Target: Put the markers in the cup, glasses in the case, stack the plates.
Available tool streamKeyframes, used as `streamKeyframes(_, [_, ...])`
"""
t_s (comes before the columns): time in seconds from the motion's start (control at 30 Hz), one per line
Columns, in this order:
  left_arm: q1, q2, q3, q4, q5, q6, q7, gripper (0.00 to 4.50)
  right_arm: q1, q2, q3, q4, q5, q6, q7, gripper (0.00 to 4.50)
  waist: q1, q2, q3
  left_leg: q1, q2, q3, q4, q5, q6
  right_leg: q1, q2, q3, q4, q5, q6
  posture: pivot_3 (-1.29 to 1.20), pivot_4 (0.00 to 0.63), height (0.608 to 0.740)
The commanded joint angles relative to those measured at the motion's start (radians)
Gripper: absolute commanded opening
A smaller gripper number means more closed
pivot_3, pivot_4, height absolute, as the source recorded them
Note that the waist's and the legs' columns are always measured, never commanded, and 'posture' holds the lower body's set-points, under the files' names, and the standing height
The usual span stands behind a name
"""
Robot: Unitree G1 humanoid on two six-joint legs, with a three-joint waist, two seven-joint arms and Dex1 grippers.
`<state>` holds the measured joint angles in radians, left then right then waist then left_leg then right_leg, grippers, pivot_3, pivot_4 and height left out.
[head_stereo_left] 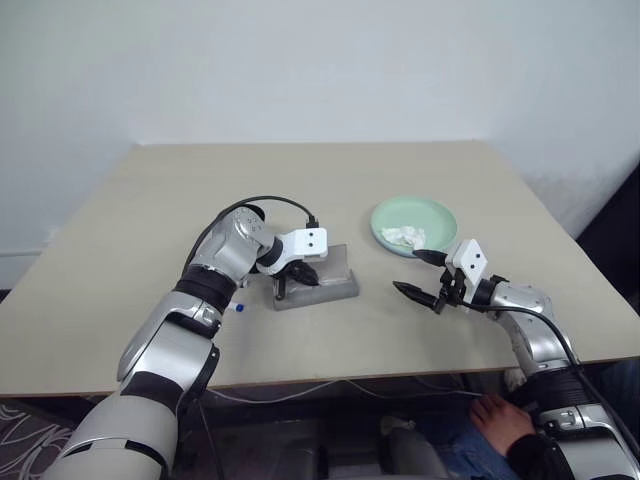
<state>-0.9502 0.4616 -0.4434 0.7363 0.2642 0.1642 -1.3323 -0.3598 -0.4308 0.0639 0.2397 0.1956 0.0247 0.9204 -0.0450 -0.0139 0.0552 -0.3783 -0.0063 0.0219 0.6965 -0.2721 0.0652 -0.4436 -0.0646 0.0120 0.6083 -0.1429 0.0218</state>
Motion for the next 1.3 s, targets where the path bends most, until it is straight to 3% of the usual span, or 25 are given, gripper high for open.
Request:
streamKeyframes(0.03, [-0.004, 0.012, 0.009, -0.035, -0.005, -0.005, -0.001, 0.47, -0.026, 0.003, -0.004, -0.002, 0.008, -0.024, 0.005, 4.20, 0.000, 0.000, 0.000, 0.000, 0.000, 0.000, 0.000, 0.000, 0.000, 0.000, 0.000, 0.000, 0.000, 0.000, 0.000, 0.00, 0.000, 0.720])
streamKeyframes(0.13, [-0.016, 0.008, 0.024, -0.032, -0.017, 0.006, 0.008, 1.26, -0.032, 0.005, -0.001, 0.011, 0.006, -0.031, 0.008, 4.20, 0.000, 0.000, 0.000, 0.000, 0.000, 0.000, 0.000, 0.000, 0.000, 0.000, 0.000, 0.000, 0.000, 0.000, 0.000, 0.00, 0.000, 0.720])
streamKeyframes(0.47, [-0.112, -0.009, 0.088, 0.004, -0.064, 0.014, 0.050, 1.26, -0.041, 0.011, 0.008, 0.032, 0.005, -0.045, 0.015, 4.20, 0.000, 0.000, 0.000, 0.000, 0.000, 0.000, 0.000, 0.000, 0.000, 0.000, 0.000, 0.000, 0.000, 0.000, 0.000, 0.00, 0.000, 0.720])
streamKeyframes(0.63, [-0.223, -0.038, 0.130, 0.137, -0.058, -0.028, 0.170, 1.26, -0.045, 0.012, 0.009, 0.039, 0.006, -0.050, 0.017, 4.20, 0.000, 0.000, 0.000, 0.000, 0.000, 0.000, 0.001, 0.000, 0.000, 0.000, 0.000, 0.000, 0.000, 0.001, 0.001, 0.00, 0.000, 0.720])
streamKeyframes(0.7, [-0.257, -0.045, 0.113, 0.227, -0.010, -0.095, 0.279, 0.90, -0.044, 0.014, 0.012, 0.037, 0.005, -0.051, 0.015, 4.20, 0.000, 0.000, 0.000, 0.000, 0.000, 0.000, 0.001, 0.000, 0.000, 0.000, 0.000, 0.000, 0.000, 0.001, 0.001, 0.00, 0.000, 0.720])
streamKeyframes(0.8, [-0.279, -0.055, 0.073, 0.331, 0.052, -0.186, 0.374, 0.01, -0.046, 0.016, 0.015, 0.038, 0.005, -0.052, 0.014, 4.20, -0.001, 0.000, 0.000, 0.001, -0.001, 0.001, 0.001, 0.000, 0.000, 0.000, 0.000, 0.001, 0.000, 0.001, 0.002, 0.00, 0.000, 0.720])
streamKeyframes(1.1, [-0.259, -0.099, -0.037, 0.474, 0.193, -0.345, 0.435, 0.01, -0.042, 0.012, 0.003, 0.003, 0.024, -0.038, 0.012, 4.20, 0.001, -0.001, 0.000, -0.001, -0.001, 0.001, 0.001, -0.001, 0.001, 0.000, 0.000, 0.001, -0.001, 0.002, 0.004, 0.00, 0.000, 0.720])
streamKeyframes(1.3, [-0.231, -0.087, -0.058, 0.479, 0.204, -0.395, 0.303, 0.01, -0.036, 0.006, -0.003, -0.011, 0.026, -0.034, 0.006, 4.20, 0.000, -0.001, 0.000, 0.000, -0.001, 0.001, 0.001, -0.001, 0.002, 0.000, 0.000, 0.001, -0.001, 0.002, 0.004, 0.00, 0.000, 0.720])
